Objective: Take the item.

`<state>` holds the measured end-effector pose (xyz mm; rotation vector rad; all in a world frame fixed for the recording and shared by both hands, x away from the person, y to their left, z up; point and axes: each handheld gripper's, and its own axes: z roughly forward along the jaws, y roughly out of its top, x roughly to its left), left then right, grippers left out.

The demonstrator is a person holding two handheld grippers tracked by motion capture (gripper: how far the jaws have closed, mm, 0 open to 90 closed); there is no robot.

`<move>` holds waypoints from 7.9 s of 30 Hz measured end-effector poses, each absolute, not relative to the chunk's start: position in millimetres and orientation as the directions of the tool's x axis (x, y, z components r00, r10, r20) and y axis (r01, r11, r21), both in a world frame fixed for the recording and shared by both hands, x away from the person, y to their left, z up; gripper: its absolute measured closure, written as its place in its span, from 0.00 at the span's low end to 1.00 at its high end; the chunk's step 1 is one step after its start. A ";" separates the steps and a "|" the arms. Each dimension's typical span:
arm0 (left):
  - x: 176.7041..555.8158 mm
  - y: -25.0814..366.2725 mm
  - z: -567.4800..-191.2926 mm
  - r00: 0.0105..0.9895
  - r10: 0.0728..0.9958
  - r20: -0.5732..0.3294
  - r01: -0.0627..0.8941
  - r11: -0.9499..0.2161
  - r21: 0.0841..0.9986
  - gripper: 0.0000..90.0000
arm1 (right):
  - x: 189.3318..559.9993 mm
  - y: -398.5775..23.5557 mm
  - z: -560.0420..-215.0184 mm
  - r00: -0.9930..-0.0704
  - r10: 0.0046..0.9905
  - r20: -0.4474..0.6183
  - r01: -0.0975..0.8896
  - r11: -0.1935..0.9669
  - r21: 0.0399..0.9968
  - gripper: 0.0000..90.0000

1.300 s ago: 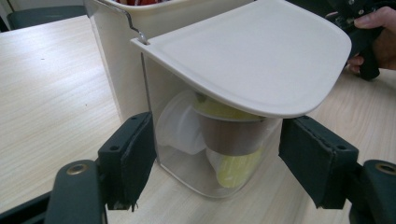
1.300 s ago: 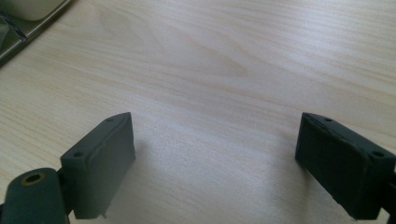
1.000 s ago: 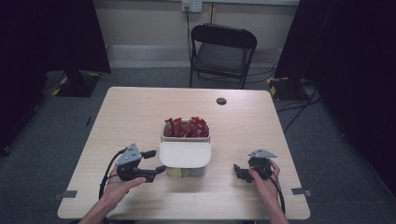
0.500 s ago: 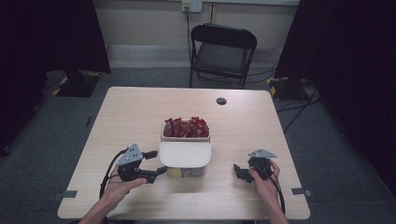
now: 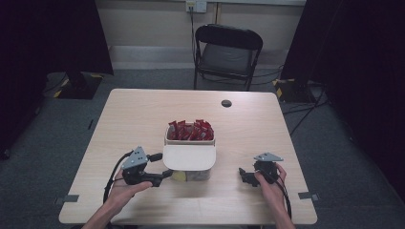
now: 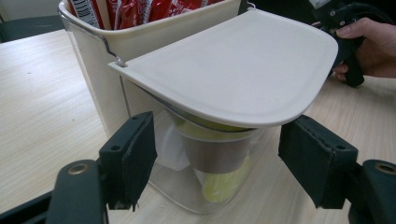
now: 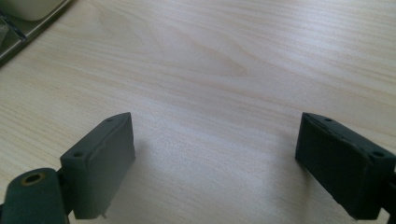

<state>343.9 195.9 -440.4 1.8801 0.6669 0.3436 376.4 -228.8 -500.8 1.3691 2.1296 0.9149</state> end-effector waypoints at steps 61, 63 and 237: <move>348.6 191.9 -418.4 0.817 0.574 -0.044 0.232 -0.257 0.938 0.21 | 376.4 -228.8 -500.7 -0.409 0.912 -0.015 0.617 0.289 0.732 0.12; 348.6 191.6 -418.1 0.816 0.576 -0.051 0.236 -0.251 0.939 0.21 | 376.4 -228.8 -500.8 -0.409 0.912 -0.016 0.617 0.289 0.732 0.12; 376.8 179.7 -396.8 0.841 0.522 -0.143 0.286 -0.205 0.936 0.39 | 376.6 -229.0 -500.8 -0.411 0.912 -0.015 0.616 0.290 0.732 0.12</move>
